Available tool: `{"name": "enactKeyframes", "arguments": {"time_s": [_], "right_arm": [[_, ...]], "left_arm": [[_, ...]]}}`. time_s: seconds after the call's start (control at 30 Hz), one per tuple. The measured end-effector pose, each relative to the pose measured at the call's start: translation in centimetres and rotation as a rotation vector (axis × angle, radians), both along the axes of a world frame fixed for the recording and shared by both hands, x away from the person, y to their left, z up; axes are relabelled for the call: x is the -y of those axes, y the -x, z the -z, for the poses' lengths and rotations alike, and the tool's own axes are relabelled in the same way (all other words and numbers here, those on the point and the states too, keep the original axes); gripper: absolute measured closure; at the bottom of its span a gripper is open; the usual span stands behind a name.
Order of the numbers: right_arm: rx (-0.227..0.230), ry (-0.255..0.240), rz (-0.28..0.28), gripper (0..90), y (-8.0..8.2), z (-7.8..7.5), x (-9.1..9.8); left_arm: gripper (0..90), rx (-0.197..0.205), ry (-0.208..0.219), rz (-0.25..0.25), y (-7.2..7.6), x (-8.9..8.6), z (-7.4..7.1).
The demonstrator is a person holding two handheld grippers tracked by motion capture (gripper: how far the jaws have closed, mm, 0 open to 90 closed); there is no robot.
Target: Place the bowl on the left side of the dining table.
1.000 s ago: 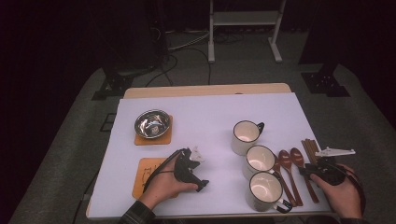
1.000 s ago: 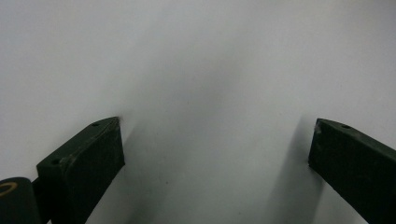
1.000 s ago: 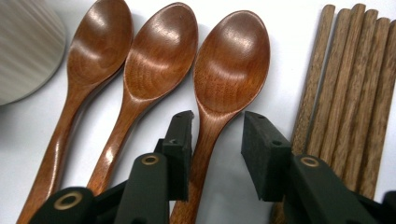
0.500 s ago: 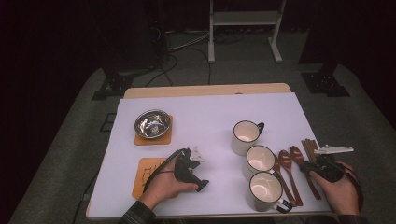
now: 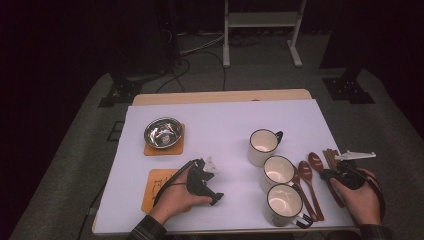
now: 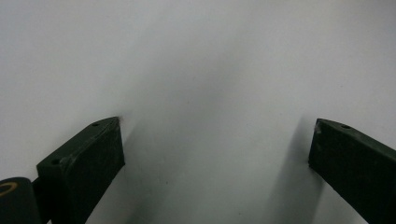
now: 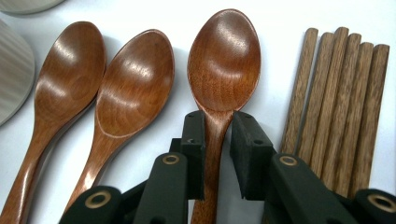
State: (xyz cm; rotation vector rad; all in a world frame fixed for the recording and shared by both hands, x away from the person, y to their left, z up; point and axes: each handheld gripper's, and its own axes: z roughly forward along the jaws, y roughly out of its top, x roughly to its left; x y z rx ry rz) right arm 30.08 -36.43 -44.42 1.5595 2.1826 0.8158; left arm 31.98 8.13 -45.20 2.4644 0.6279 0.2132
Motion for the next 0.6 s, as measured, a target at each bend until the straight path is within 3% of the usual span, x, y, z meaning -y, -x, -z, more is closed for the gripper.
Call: {"name": "enactKeyframes", "arguments": {"time_s": [0.6], "right_arm": [[0.001,0.02,0.005,75.0,-2.4,-0.1,-1.0]], "left_arm": [[2.0,-0.001,-0.005,0.003,-0.1,0.0,0.0]]}}
